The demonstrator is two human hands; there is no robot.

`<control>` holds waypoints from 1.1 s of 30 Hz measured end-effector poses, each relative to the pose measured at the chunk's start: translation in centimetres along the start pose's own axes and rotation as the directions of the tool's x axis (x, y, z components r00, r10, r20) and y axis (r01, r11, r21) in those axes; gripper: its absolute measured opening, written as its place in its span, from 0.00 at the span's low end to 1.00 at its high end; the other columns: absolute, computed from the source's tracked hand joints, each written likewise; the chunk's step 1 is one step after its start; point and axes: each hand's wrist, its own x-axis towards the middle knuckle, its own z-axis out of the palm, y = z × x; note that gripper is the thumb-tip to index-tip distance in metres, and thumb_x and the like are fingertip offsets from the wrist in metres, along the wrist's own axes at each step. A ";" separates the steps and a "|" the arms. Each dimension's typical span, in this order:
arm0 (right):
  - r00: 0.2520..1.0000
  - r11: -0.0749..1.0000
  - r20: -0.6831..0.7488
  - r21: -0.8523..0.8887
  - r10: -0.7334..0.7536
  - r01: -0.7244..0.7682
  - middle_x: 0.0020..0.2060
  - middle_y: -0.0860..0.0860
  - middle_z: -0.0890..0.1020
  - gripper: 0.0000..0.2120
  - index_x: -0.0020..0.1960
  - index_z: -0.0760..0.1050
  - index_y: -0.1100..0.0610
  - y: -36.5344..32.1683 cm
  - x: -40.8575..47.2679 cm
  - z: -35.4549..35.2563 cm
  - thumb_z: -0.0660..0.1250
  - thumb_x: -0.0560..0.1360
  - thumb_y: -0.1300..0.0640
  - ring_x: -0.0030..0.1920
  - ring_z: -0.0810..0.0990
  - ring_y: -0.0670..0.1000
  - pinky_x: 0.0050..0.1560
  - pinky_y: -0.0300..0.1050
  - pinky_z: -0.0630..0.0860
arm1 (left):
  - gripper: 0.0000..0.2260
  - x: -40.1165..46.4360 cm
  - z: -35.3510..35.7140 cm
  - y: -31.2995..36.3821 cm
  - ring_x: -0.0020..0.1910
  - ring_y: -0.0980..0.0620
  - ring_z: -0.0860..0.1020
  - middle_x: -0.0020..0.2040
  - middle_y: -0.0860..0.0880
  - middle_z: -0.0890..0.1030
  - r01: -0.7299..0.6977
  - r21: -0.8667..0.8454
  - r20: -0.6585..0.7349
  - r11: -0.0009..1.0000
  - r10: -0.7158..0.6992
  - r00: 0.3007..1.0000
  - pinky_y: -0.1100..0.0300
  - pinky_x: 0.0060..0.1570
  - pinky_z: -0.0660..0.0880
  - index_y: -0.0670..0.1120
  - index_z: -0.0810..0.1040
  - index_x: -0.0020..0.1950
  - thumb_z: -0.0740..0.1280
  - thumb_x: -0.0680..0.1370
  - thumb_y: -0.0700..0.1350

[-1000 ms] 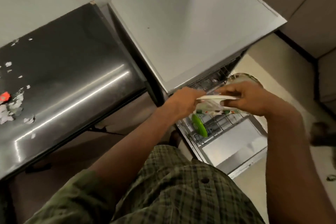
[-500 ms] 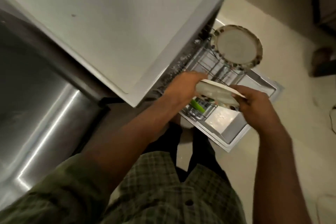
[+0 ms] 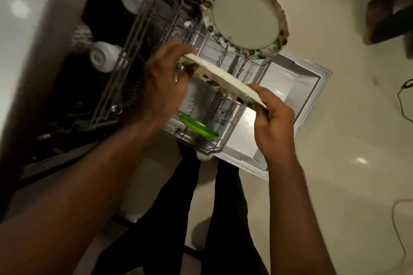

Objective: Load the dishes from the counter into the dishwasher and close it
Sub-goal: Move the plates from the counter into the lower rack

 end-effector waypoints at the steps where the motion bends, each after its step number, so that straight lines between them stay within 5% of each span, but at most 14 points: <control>1: 1.000 1.000 -0.016 0.016 0.001 -0.001 0.61 0.47 0.85 0.25 0.69 0.81 0.51 0.8 0.6 0.0 0.63 0.79 0.72 0.63 0.81 0.49 0.67 0.54 0.78 | 0.12 0.9 0.5 -0.1 0.66 0.55 0.74 0.65 0.42 0.80 -0.006 -0.012 -0.010 1.000 0.005 1.000 0.79 0.62 0.63 0.41 0.83 0.63 0.69 0.80 0.36; 10: 0.981 0.992 -0.175 0.076 -0.083 0.097 0.59 0.37 0.83 0.21 0.67 0.80 0.47 4.9 8.7 -1.3 0.65 0.80 0.66 0.61 0.80 0.37 0.64 0.38 0.76 | 0.13 8.9 4.4 1.1 0.61 0.56 0.81 0.61 0.48 0.84 -0.098 -0.103 -0.002 0.990 0.098 0.995 0.64 0.60 0.78 0.43 0.81 0.67 0.65 0.84 0.42; 17: 0.983 0.985 -0.127 0.093 -0.130 0.143 0.53 0.42 0.82 0.17 0.65 0.82 0.61 7.4 13.9 -1.3 0.63 0.81 0.71 0.54 0.80 0.31 0.57 0.26 0.73 | 0.13 13.1 7.1 0.6 0.56 0.58 0.83 0.58 0.52 0.86 -0.047 -0.099 -0.009 0.994 0.047 0.999 0.59 0.56 0.81 0.48 0.84 0.66 0.67 0.83 0.49; 24: 0.997 0.995 -0.055 0.077 -0.052 0.056 0.54 0.42 0.83 0.15 0.67 0.82 0.58 10.0 15.8 -0.4 0.63 0.84 0.67 0.55 0.80 0.35 0.57 0.32 0.74 | 0.12 14.6 9.6 -0.4 0.57 0.59 0.83 0.56 0.55 0.86 -0.006 -0.066 0.048 0.998 0.009 0.999 0.62 0.59 0.80 0.49 0.84 0.65 0.68 0.83 0.48; 30: 1.000 0.994 0.019 0.106 -0.003 0.001 0.59 0.45 0.84 0.15 0.66 0.82 0.56 11.5 17.3 1.2 0.62 0.84 0.65 0.61 0.80 0.41 0.59 0.33 0.75 | 0.12 15.7 10.5 -1.2 0.53 0.61 0.80 0.54 0.55 0.84 0.011 0.024 0.074 1.000 -0.013 0.997 0.74 0.49 0.74 0.50 0.85 0.65 0.66 0.84 0.48; 33: 0.997 0.997 0.080 0.071 0.014 -0.019 0.56 0.40 0.83 0.18 0.64 0.82 0.48 11.8 17.8 2.6 0.63 0.83 0.67 0.57 0.78 0.37 0.56 0.30 0.73 | 0.12 15.6 10.5 -2.0 0.54 0.56 0.80 0.58 0.51 0.84 0.031 0.121 0.123 0.992 -0.046 0.991 0.66 0.53 0.77 0.49 0.83 0.66 0.65 0.84 0.47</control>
